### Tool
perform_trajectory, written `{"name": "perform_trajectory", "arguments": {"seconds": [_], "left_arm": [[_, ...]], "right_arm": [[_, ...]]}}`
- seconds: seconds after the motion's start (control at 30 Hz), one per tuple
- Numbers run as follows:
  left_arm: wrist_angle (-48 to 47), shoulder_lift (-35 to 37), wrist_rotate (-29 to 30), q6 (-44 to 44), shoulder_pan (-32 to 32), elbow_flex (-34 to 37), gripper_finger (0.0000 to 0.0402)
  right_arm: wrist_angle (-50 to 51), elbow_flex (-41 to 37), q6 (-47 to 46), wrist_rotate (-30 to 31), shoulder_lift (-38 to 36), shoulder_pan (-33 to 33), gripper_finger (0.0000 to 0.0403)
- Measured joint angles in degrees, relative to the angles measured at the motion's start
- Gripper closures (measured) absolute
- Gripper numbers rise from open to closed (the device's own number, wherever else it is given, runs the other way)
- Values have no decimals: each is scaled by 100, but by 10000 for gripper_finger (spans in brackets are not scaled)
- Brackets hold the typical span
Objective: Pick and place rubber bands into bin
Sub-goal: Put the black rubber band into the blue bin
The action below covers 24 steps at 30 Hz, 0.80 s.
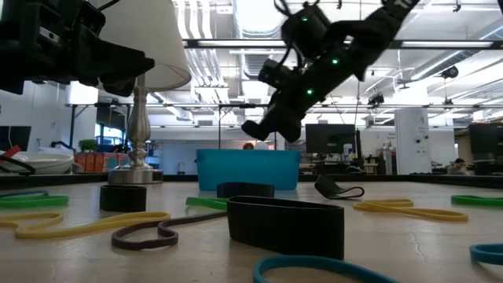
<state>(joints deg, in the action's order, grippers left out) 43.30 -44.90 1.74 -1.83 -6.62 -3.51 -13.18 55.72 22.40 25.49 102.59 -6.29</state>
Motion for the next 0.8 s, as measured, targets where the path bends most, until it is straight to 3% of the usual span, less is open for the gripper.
{"name": "perform_trajectory", "arguments": {"seconds": [0.33,0.63,0.7,0.8], "left_arm": [[0,-41,0,3,-1,7,297],[-7,-46,0,4,0,11,297],[-8,-48,0,4,1,11,297],[-6,-48,0,4,0,11,297]], "right_arm": [[2535,1325,-614,0,69,-17,334],[2805,1573,-668,-86,69,-113,326],[2926,1655,-929,-330,69,-222,327],[3285,1840,-1256,-1257,69,-400,327]]}}
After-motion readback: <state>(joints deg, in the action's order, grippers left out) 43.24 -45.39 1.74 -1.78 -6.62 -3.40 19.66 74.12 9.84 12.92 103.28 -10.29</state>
